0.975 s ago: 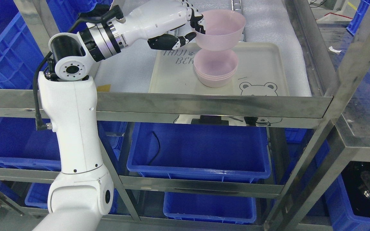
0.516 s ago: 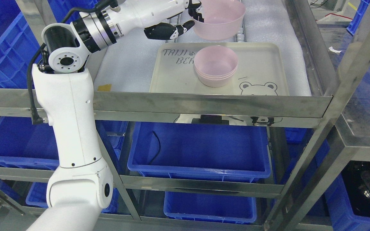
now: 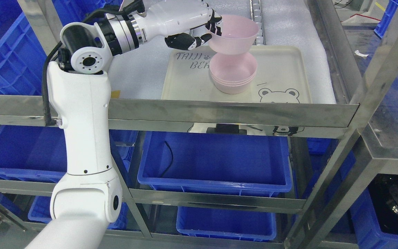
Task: Stack pink IKEA bowl on shelf middle layer
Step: 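Move the held bowl over the pink bowl on the white tray, then lower the bowl into the pink bowl and open the left hand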
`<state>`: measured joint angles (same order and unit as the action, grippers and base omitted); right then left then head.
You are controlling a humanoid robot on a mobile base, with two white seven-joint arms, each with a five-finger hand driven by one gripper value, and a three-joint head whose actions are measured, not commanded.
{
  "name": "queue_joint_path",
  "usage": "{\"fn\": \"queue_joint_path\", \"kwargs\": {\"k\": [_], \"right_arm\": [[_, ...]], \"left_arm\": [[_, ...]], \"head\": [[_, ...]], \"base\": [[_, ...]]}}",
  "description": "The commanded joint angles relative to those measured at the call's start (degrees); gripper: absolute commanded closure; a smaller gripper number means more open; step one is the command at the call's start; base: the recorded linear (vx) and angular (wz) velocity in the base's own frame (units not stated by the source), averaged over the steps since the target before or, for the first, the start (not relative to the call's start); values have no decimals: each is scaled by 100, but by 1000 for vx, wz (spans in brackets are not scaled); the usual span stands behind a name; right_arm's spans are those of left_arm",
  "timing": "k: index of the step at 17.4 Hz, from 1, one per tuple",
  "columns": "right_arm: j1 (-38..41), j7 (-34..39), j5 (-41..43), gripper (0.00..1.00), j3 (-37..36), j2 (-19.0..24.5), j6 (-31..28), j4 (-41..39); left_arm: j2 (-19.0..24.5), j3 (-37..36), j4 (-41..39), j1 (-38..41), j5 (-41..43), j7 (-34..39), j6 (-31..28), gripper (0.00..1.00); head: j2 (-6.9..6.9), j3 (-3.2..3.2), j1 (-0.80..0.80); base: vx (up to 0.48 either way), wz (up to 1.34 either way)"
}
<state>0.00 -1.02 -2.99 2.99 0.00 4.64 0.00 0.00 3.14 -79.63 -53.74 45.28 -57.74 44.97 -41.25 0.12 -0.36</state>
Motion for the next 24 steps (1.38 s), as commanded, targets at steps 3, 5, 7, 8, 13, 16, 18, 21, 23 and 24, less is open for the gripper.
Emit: {"fn": "queue_joint_path", "kwargs": {"k": [3, 5, 7, 8, 13, 16, 18, 21, 23, 24], "right_arm": [[18, -4, 0, 0, 0, -100, 2, -100], [18, -4, 0, 0, 0, -100, 2, -100], [18, -4, 0, 0, 0, -100, 2, -100], [18, -4, 0, 0, 0, -100, 2, -100], [26, -4, 0, 0, 0, -100, 2, -100], [18, -4, 0, 0, 0, -100, 2, -100], [18, -4, 0, 0, 0, -100, 2, -100], [26, -4, 0, 0, 0, -100, 2, -100], [18, -4, 0, 0, 0, -100, 2, -100], [26, -4, 0, 0, 0, -100, 2, -100]], "left_arm": [[100, -1052, 739, -22, 579, 228, 3, 97], [100, -1079, 669, 39, 587, 194, 3, 97], [100, -1026, 660, 92, 623, 184, 3, 97], [100, -1026, 660, 92, 623, 193, 3, 97], [100, -1000, 660, 40, 649, 184, 3, 97], [100, -912, 660, -66, 623, 167, 3, 90], [100, -886, 660, -57, 623, 115, 3, 64], [100, -544, 616, -48, 465, -131, 3, 41], [100, -359, 388, 39, 2, -149, 3, 34], [100, -288, 352, 57, -489, -141, 3, 34]], "head": [[0, 0, 0], [0, 0, 0], [0, 0, 0], [0, 0, 0], [0, 0, 0], [0, 0, 0], [0, 0, 0], [1, 0, 0], [1, 0, 0], [1, 0, 0]], "base": [[0, 0], [0, 0], [0, 0], [0, 0], [-1, 4], [0, 0], [0, 0], [0, 0], [0, 0], [0, 0]]}}
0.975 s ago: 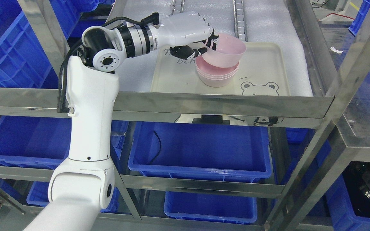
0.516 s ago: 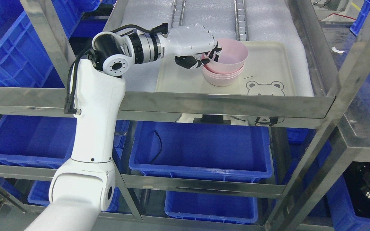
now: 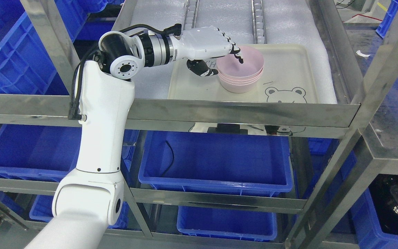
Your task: Stack pink IKEA bowl on shelf middle layer
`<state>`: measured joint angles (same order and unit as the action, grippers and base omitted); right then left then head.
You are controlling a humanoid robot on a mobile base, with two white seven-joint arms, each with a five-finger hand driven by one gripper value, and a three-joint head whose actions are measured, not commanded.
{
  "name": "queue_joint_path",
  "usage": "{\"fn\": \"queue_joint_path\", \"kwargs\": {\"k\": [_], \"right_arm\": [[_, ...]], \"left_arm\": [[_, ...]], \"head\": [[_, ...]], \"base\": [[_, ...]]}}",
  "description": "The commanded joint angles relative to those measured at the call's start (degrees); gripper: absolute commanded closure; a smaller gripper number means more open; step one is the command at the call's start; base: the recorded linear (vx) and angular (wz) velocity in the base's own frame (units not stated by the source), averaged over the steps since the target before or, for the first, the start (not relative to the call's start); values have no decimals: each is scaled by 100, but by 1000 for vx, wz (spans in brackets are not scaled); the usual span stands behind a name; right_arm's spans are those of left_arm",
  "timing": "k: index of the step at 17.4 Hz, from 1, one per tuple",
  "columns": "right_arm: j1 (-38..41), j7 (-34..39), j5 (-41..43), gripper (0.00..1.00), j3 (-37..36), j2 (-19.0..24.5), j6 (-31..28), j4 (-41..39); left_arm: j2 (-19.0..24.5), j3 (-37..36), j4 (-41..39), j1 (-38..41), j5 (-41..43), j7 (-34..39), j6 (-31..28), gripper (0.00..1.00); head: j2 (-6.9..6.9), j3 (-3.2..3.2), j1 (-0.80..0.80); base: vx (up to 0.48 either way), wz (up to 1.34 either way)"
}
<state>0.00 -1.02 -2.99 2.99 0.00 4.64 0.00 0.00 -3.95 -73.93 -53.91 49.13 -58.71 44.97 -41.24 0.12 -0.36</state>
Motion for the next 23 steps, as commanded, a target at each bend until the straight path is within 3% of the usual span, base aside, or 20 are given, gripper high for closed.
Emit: {"fn": "queue_joint_path", "kwargs": {"k": [1, 3, 5, 9, 11, 14, 16, 18, 21, 23], "right_arm": [[26, -4, 0, 0, 0, -100, 2, -100], [26, -4, 0, 0, 0, -100, 2, -100], [26, -4, 0, 0, 0, -100, 2, -100], [18, -4, 0, 0, 0, -100, 2, -100], [26, -4, 0, 0, 0, -100, 2, -100], [18, -4, 0, 0, 0, -100, 2, -100], [18, -4, 0, 0, 0, -100, 2, -100], [26, -4, 0, 0, 0, -100, 2, -100], [18, -4, 0, 0, 0, -100, 2, -100], [18, -4, 0, 0, 0, -100, 2, -100]], "left_arm": [[100, 474, -244, 56, -1453, -1, 3, 33], [100, 125, -577, 109, -3008, 201, 3, 33], [100, -594, -797, 563, -3750, 526, 3, 31], [100, -2264, -1167, 2398, -3753, 589, 3, 27], [100, -2531, -1167, 3435, -3735, 528, 3, 27], [100, -2410, -1001, 4798, -3498, 501, 3, 25], [100, -2042, -458, 5485, -3507, 536, 3, 24], [100, -1672, 602, 5778, -3524, 702, 3, 22], [100, -1319, 1775, 5760, -3603, 1920, 3, 22], [100, -1319, 1830, 5813, -4223, 3437, 3, 17]], "head": [[0, 0, 0], [0, 0, 0], [0, 0, 0], [0, 0, 0], [0, 0, 0], [0, 0, 0], [0, 0, 0], [0, 0, 0], [0, 0, 0], [0, 0, 0]], "base": [[0, 0], [0, 0], [0, 0], [0, 0], [0, 0], [0, 0], [0, 0], [0, 0], [0, 0], [0, 0]]}}
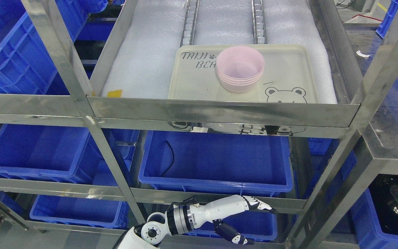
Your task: Stack pink IKEA bowl on shelf middle layer
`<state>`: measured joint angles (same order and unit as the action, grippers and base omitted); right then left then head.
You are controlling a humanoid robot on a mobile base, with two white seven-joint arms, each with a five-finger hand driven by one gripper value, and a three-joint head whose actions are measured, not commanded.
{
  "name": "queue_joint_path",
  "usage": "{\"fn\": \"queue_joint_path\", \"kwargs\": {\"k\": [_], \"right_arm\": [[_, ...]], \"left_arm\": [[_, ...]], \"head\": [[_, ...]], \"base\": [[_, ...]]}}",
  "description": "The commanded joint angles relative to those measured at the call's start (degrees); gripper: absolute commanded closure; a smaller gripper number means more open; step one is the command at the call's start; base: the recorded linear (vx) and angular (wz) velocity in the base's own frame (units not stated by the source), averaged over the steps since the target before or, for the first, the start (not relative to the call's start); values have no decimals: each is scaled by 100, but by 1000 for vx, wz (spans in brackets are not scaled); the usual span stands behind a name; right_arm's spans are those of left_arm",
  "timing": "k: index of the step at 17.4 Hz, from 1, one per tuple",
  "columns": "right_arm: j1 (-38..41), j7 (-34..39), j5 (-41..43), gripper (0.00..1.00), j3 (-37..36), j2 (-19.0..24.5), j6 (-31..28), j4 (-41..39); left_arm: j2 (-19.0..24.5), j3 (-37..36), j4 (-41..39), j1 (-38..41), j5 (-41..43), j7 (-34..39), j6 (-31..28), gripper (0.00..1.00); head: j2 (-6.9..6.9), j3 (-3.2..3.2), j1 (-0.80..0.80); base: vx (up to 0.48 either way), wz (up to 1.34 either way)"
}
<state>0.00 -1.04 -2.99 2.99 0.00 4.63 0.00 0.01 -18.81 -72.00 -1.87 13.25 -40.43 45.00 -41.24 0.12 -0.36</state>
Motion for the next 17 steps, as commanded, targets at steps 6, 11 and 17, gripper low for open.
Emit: {"fn": "queue_joint_path", "kwargs": {"k": [6, 11, 17], "right_arm": [[18, -2, 0, 0, 0, -100, 3, -100], [27, -2, 0, 0, 0, -100, 3, -100], [18, -2, 0, 0, 0, -100, 3, -100]], "left_arm": [[99, 703, -520, 697, -1788, 3586, -1647, 0], [99, 537, -1490, 715, -1958, 4111, -2583, 0], [99, 282, -1668, 750, -1958, 4738, -2742, 0]], "head": [[0, 0, 0], [0, 0, 0], [0, 0, 0]], "base": [[0, 0], [0, 0], [0, 0]]}}
